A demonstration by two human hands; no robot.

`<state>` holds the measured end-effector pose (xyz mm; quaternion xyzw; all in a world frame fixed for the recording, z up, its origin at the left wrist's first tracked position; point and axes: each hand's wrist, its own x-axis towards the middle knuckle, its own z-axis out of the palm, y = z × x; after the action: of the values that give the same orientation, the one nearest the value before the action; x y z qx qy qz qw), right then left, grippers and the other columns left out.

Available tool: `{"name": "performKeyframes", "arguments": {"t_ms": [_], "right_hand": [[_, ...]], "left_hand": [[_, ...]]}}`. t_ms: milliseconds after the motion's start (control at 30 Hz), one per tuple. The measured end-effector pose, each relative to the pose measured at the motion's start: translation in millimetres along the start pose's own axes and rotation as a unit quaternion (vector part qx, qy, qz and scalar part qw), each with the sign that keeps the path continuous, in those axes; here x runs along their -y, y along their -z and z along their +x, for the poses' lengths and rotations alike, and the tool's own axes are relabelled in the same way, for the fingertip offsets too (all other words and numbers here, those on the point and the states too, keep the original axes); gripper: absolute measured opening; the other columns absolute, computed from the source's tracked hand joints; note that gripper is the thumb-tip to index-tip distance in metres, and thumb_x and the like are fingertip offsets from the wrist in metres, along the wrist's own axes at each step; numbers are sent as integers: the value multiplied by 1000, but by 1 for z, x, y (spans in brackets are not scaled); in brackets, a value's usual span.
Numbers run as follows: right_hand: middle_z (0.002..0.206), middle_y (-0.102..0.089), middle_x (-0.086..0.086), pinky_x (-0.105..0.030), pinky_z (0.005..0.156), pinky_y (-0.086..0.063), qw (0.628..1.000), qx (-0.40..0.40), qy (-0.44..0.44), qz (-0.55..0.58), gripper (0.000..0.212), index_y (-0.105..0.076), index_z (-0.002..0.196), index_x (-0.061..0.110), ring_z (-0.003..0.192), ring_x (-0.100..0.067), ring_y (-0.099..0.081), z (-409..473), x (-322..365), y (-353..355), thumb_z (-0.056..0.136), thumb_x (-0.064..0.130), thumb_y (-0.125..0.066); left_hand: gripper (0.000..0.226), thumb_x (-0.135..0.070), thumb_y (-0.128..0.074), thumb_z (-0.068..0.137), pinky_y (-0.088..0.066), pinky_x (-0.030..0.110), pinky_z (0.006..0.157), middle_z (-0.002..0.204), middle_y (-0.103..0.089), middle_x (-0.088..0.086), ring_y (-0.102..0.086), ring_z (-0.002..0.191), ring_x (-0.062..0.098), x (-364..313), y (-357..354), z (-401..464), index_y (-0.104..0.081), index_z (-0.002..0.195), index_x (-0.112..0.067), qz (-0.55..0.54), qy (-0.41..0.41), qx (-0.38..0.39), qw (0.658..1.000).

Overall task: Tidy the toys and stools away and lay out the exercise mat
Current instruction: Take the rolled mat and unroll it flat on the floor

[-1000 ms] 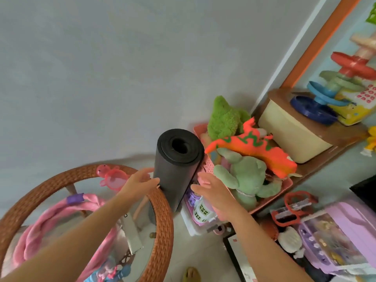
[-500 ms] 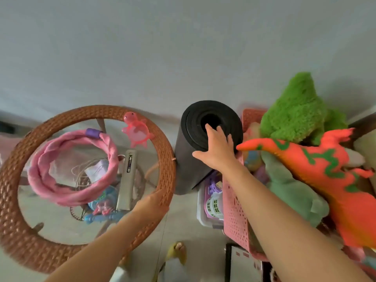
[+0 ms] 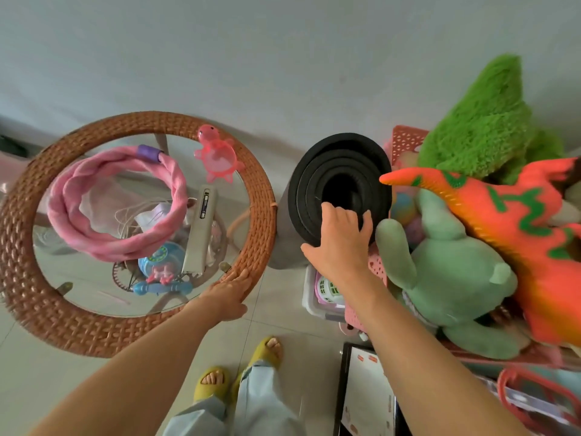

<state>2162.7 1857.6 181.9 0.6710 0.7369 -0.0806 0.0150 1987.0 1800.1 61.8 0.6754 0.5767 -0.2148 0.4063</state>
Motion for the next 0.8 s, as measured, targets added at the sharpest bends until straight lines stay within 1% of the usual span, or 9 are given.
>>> {"name": "performKeyframes", "arguments": {"t_ms": [167, 267, 367, 467, 500, 567, 667, 733, 800], "right_hand": [[123, -51, -1, -50, 115, -6, 1000, 13, 3, -9, 70, -31, 136, 14, 123, -22, -42, -40, 3, -9, 81, 40, -66], [104, -62, -4, -56, 110, -21, 999, -21, -2, -39, 77, -48, 125, 11, 105, -24, -57, -66, 5, -22, 62, 39, -82], [77, -63, -1, -57, 96, -40, 995, -84, -16, -42, 84, -61, 104, 11, 76, -21, -65, -89, 5, -38, 32, 40, -92], [79, -62, 1, -59, 97, -41, 994, -109, 0, -33, 83, -59, 105, 12, 77, -20, -64, -112, 7, -48, 33, 36, -92], [80, -62, 1, -59, 98, -40, 993, -111, 4, -30, 84, -57, 107, 12, 79, -20, -64, -119, 8, -52, 35, 35, -92], [83, -63, 0, -60, 100, -36, 994, -103, 4, -34, 89, -50, 110, 13, 82, -20, -64, -133, 10, -56, 35, 37, -92], [85, -64, 1, -59, 101, -32, 996, -81, -2, -28, 93, -47, 112, 14, 84, -19, -65, -154, 14, -64, 34, 39, -91], [86, -65, 1, -58, 101, -32, 997, -73, -1, -20, 91, -49, 111, 14, 85, -19, -66, -169, 15, -70, 35, 40, -92], [89, -66, 2, -56, 108, -28, 998, -56, 8, -6, 89, -49, 111, 16, 89, -18, -66, -185, 14, -77, 38, 43, -91]], "left_hand": [[76, -21, -49, 89, -25, 42, 115, 159, -11, 3, -20, 144, 27, 3, 2, 1, -4, 150, -26, 8, 13, 7, 1000], [64, -25, -47, 92, -36, 39, 108, 153, -28, 9, -38, 134, 29, 1, 8, -2, -17, 149, -25, -95, 30, -2, 995], [48, -36, -39, 97, -39, 35, 98, 137, -50, 9, -50, 123, 25, -19, 33, -16, -38, 140, -15, -350, 26, -161, 922], [57, -47, -42, 93, -35, 29, 97, 139, -47, 2, -46, 121, 14, -48, 72, -40, -35, 141, -18, -445, -71, -259, 855], [65, -48, -49, 90, -34, 29, 100, 143, -42, 2, -43, 124, 13, -58, 82, -48, -29, 144, -19, -440, -112, -256, 853], [91, -50, -64, 79, -33, 35, 107, 150, -31, 3, -35, 135, 18, -80, 92, -60, -13, 148, -22, -368, -153, -228, 888], [117, -49, -74, 69, -39, 43, 103, 150, -21, 8, -31, 136, 28, -108, 78, -66, 7, 148, -23, -182, -134, -231, 946], [116, -44, -75, 70, -46, 43, 94, 145, -21, 10, -39, 127, 32, -114, 61, -66, 8, 147, -22, -106, -93, -249, 958], [99, -37, -72, 74, -51, 38, 81, 139, -27, 11, -50, 114, 33, -114, 44, -70, -5, 145, -20, -66, -64, -249, 964]]}}
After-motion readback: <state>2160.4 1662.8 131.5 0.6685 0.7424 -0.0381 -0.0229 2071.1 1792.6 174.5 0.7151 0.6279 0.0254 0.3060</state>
